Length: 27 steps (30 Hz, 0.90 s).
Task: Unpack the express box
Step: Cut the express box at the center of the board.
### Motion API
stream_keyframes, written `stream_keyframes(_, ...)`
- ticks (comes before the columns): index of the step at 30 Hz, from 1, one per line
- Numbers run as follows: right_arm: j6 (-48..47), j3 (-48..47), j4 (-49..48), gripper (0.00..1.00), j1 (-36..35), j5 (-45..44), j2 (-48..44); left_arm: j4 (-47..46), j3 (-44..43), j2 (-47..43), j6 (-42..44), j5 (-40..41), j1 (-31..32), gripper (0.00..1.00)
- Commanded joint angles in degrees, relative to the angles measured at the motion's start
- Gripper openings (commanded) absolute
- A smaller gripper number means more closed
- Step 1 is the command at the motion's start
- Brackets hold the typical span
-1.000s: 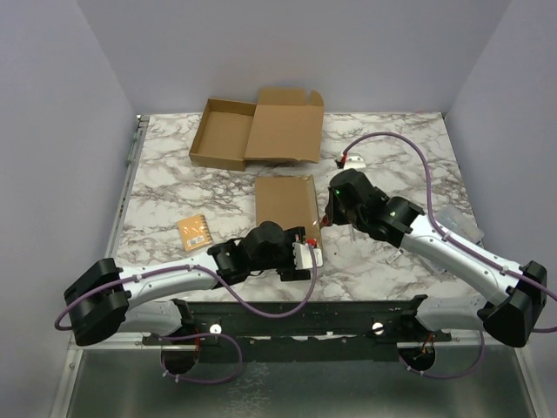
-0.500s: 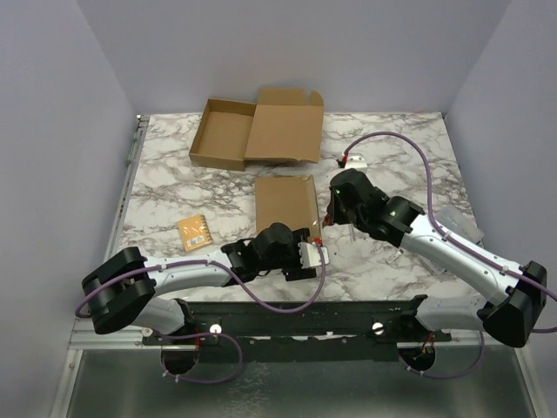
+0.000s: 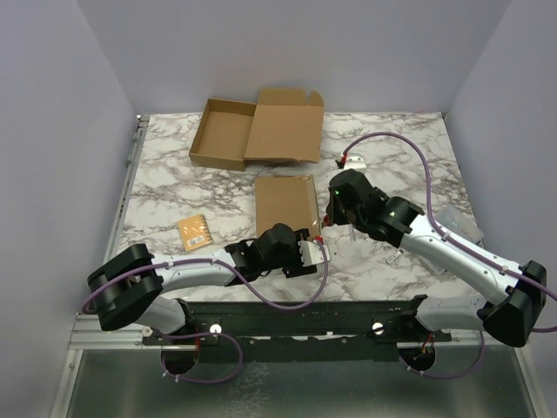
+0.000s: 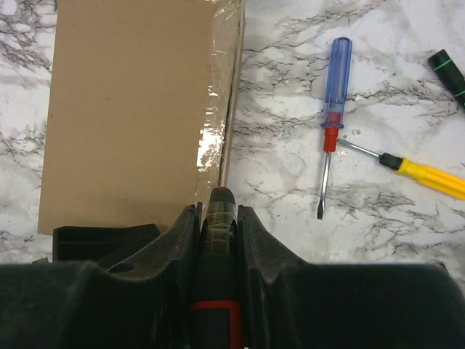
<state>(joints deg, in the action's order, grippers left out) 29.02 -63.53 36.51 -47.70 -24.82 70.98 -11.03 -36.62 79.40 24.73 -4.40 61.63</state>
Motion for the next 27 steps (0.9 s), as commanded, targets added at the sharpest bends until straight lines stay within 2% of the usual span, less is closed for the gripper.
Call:
stream_keyframes(1,1.0,-0.7,-1.6,0.00,-0.7,0.0,0.0,-1.3,-0.4,1.2,-1.2,1.9,0.3,0.64)
stream_keyframes(27,1.8,-0.1,-0.1,0.00,-1.8,-1.9,-0.1,-1.5,-0.9,2.5,-2.7,4.0,0.2,0.57)
